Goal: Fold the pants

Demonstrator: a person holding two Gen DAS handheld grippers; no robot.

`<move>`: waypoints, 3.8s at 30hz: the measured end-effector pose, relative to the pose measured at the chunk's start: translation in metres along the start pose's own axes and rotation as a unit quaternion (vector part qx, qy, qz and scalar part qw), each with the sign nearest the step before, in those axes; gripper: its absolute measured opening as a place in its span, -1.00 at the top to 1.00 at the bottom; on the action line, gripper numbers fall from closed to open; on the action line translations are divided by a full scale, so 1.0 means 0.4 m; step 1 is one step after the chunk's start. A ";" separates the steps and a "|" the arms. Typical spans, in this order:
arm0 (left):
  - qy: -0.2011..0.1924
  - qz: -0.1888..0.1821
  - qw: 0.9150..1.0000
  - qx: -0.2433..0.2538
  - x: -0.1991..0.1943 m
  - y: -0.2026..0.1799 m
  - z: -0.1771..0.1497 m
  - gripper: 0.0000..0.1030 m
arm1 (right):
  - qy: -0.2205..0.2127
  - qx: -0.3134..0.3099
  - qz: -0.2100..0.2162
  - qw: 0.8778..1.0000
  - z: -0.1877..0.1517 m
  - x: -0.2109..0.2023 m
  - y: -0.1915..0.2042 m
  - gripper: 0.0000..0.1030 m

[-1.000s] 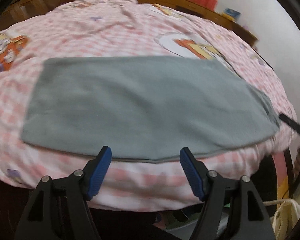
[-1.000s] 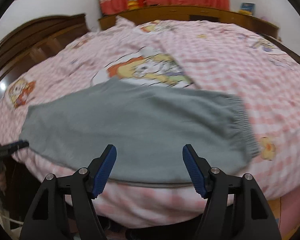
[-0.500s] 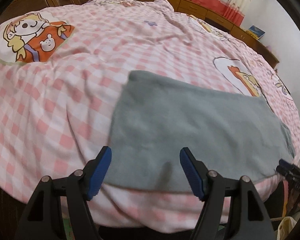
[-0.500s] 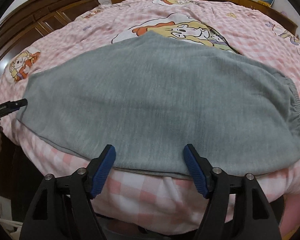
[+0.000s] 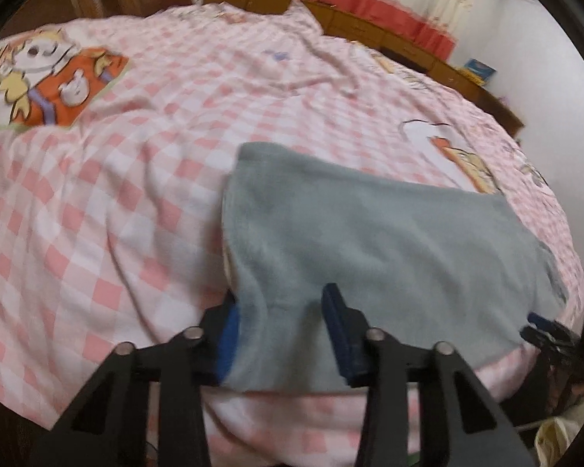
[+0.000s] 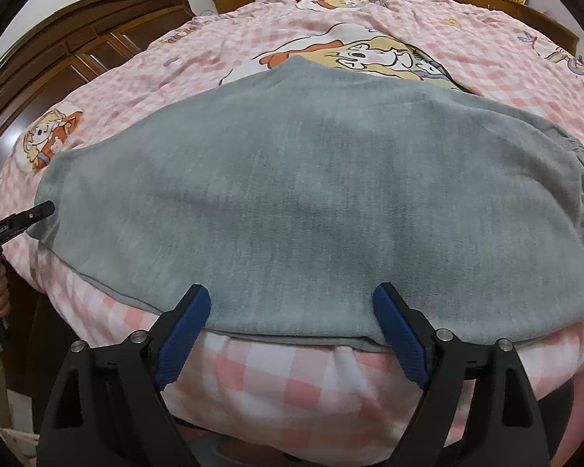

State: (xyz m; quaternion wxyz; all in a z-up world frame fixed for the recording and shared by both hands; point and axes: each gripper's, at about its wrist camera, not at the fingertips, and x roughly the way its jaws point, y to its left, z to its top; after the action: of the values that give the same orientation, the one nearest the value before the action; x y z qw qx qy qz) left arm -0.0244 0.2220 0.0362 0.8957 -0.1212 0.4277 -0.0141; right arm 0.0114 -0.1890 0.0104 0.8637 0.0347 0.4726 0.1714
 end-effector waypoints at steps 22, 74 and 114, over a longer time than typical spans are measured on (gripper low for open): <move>-0.057 0.040 0.996 -0.052 0.040 0.013 -0.031 0.06 | -0.006 0.008 0.014 1.000 0.000 -0.014 -0.002 -0.71; 0.014 -0.148 0.987 0.061 0.058 -0.475 -0.063 0.11 | 0.107 0.106 0.251 0.956 0.233 0.097 0.120 -0.34; -0.007 -0.054 0.998 0.019 -0.054 -0.308 -0.177 -0.07 | 0.063 -0.034 0.230 0.971 0.315 -0.013 0.301 0.86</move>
State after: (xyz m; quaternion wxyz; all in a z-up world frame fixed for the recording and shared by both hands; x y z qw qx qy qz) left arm -0.0829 0.0909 0.0379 0.8986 -0.1268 0.4141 -0.0700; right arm 0.0816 -0.0649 0.1105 0.7705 0.1025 0.4992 0.3829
